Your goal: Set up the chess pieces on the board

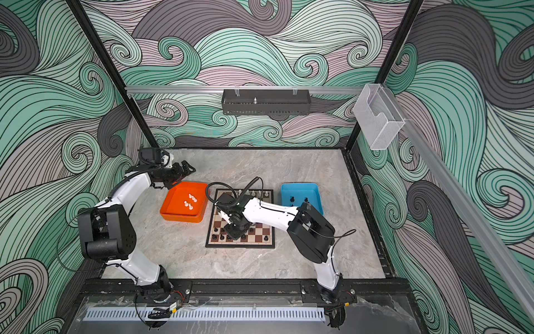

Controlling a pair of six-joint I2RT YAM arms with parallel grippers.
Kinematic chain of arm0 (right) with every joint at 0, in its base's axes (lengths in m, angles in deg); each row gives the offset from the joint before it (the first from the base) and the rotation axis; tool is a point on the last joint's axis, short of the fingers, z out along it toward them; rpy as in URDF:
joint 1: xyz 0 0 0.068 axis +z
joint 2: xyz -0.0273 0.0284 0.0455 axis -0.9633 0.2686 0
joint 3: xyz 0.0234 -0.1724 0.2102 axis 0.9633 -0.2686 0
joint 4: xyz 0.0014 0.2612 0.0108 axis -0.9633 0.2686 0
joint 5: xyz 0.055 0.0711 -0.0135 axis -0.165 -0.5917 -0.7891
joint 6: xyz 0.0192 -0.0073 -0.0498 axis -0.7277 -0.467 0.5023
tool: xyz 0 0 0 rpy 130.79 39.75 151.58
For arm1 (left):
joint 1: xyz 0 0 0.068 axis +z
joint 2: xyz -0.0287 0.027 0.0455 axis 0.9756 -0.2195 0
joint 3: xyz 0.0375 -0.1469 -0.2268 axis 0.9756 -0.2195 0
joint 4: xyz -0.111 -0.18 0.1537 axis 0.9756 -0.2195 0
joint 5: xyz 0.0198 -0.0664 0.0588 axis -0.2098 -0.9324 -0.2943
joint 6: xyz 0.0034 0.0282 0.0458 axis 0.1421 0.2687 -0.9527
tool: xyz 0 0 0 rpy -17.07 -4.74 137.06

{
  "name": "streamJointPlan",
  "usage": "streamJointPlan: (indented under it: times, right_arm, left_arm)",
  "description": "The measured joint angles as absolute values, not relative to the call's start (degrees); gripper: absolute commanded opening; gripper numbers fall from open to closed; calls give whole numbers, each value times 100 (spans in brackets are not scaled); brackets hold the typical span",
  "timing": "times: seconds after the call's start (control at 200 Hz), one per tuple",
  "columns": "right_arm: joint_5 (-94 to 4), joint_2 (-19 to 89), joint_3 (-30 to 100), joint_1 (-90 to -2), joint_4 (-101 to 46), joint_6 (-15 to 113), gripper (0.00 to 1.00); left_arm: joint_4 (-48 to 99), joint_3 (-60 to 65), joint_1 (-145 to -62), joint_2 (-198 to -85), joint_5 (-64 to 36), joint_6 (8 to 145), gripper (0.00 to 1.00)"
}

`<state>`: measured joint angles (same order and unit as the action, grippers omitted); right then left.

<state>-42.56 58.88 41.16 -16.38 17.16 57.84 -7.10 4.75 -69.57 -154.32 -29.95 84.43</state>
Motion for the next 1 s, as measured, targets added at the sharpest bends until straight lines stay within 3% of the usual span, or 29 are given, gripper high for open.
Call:
streamJointPlan:
  times: [1.001]
  right_arm:
    - [-4005, 5888, 4223, -1538, 1908, 5786, 19]
  left_arm:
    - [-710, 475, -6957, -15434, -3039, 8471, 99]
